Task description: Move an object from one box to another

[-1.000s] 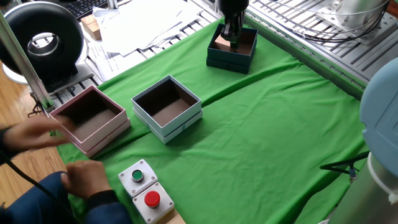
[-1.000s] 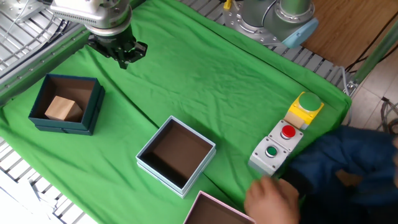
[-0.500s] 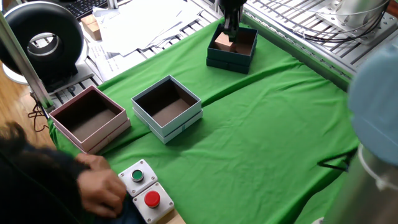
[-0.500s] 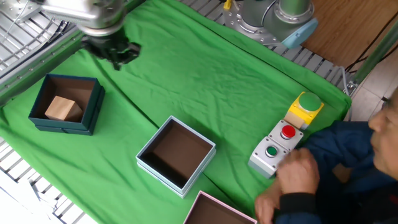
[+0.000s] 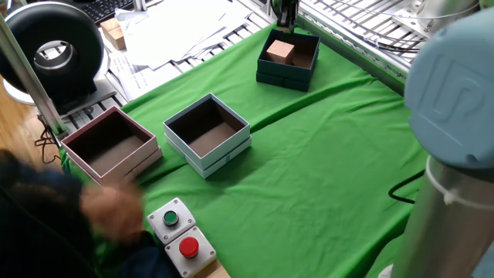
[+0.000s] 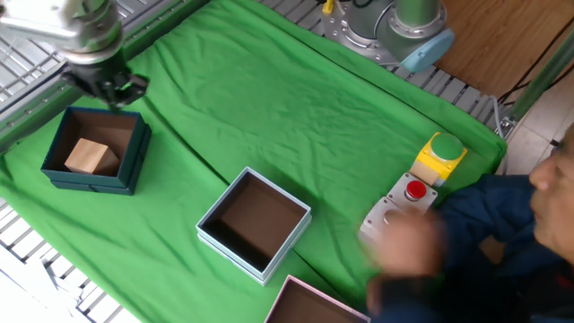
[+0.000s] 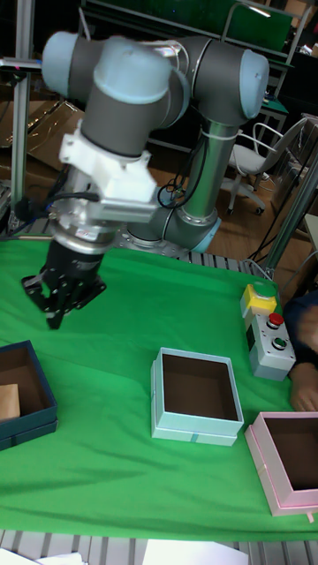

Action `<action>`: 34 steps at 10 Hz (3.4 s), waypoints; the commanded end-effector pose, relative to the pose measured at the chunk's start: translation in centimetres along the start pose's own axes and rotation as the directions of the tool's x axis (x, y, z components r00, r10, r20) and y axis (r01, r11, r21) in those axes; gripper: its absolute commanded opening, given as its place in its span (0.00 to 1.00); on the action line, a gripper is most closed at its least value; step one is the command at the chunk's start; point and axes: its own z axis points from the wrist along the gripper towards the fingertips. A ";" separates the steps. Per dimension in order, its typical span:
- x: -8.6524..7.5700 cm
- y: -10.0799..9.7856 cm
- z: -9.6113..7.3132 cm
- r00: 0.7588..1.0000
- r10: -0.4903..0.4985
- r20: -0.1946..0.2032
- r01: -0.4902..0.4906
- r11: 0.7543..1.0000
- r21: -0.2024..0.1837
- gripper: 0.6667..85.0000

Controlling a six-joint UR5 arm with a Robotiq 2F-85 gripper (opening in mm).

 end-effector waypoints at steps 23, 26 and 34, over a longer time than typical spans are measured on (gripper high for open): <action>12.8 3.3 4.1 0.997 -0.072 0.017 0.073 0.987 -0.145 0.64; 12.5 3.9 5.1 0.974 -0.216 0.072 0.225 0.961 -0.161 0.65; 13.3 3.5 5.5 0.967 -0.244 0.070 0.253 0.950 -0.183 0.73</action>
